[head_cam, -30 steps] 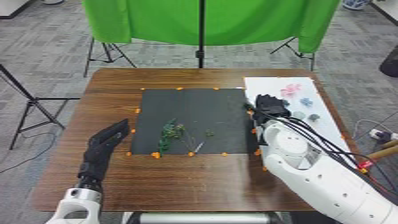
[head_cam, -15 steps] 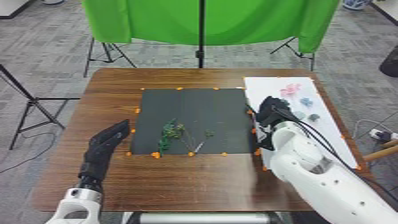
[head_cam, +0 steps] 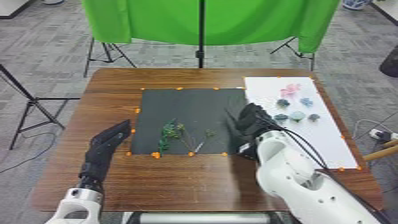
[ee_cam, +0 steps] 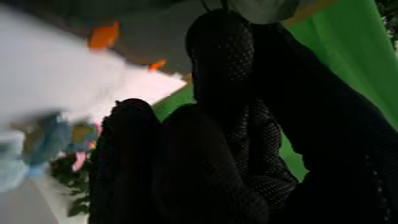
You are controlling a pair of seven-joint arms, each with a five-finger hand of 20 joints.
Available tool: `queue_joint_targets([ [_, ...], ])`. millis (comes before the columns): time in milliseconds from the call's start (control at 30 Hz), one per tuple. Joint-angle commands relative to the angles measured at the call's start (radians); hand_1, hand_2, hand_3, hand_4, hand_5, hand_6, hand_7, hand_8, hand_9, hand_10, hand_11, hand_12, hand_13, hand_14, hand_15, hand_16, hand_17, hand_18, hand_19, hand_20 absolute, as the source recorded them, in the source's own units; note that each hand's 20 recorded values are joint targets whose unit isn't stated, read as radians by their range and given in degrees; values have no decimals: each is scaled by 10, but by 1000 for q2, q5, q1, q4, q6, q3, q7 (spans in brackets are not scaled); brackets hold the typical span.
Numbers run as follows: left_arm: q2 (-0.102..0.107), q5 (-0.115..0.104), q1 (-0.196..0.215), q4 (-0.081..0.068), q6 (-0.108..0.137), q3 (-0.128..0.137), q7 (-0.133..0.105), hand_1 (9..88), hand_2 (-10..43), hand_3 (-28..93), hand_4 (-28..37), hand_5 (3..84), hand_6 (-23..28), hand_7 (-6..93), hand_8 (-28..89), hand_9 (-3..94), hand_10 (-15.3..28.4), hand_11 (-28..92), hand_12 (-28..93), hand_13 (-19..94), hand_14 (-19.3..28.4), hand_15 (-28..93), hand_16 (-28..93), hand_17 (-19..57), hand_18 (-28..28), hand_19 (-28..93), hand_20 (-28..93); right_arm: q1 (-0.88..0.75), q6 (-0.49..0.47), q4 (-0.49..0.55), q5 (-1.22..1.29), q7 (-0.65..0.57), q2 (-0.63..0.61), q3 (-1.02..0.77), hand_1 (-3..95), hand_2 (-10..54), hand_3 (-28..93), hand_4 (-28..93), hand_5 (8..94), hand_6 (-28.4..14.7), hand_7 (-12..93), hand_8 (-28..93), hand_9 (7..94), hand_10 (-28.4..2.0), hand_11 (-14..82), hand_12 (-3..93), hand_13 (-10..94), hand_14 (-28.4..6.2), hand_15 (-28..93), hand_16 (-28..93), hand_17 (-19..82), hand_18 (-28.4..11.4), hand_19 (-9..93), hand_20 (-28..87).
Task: Arrange flowers
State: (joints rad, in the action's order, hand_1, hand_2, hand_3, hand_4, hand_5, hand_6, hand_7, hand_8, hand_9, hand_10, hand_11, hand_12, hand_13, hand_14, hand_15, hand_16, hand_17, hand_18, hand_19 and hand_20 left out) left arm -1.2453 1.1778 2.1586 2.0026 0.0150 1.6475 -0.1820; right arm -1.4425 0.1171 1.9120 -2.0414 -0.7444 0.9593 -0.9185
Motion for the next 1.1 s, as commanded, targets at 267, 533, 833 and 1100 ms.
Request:
queue_joint_targets([
  [267, -3, 4, 10, -9, -35, 6, 19, 306, -91, 640, -173, 452, 38, 83, -49, 388, 112, 97, 134, 284, 149, 102, 52, 1, 129, 25, 180, -45, -1, -11, -2, 17, 17, 12, 472, -95, 546, -41, 843, -34, 334, 205, 937, -112, 484, 230, 937, -35, 695, 228, 761, -96, 932, 600],
  [533, 1, 8, -6, -16, -53, 5, 23, 307, -94, 638, -174, 447, 39, 78, -46, 384, 111, 91, 137, 281, 149, 97, 54, 0, 130, 23, 180, -42, -2, -11, -10, 32, 11, 15, 400, -95, 554, -118, 843, -35, 387, -64, 937, -114, 476, 232, 937, -35, 693, 226, 760, -95, 932, 591],
  [833, 2, 10, -1, -15, -55, 10, 24, 307, -95, 636, -173, 445, 39, 77, -46, 382, 109, 89, 139, 280, 148, 92, 57, -1, 130, 21, 180, -88, 34, 73, -106, 62, -14, -40, 367, -95, 572, -126, 839, -38, 381, -68, 937, -118, 469, 235, 937, -36, 687, 228, 755, -97, 932, 590],
  [1100, -2, 25, -6, -14, -62, 4, 24, 308, -94, 634, -172, 445, 39, 76, -45, 381, 111, 89, 140, 279, 149, 91, 58, -1, 130, 20, 181, -86, 98, 86, -141, 51, -34, -86, 285, -8, 607, -118, 772, -41, 168, -60, 905, -126, 448, 256, 937, -44, 629, 289, 708, -115, 932, 608],
])
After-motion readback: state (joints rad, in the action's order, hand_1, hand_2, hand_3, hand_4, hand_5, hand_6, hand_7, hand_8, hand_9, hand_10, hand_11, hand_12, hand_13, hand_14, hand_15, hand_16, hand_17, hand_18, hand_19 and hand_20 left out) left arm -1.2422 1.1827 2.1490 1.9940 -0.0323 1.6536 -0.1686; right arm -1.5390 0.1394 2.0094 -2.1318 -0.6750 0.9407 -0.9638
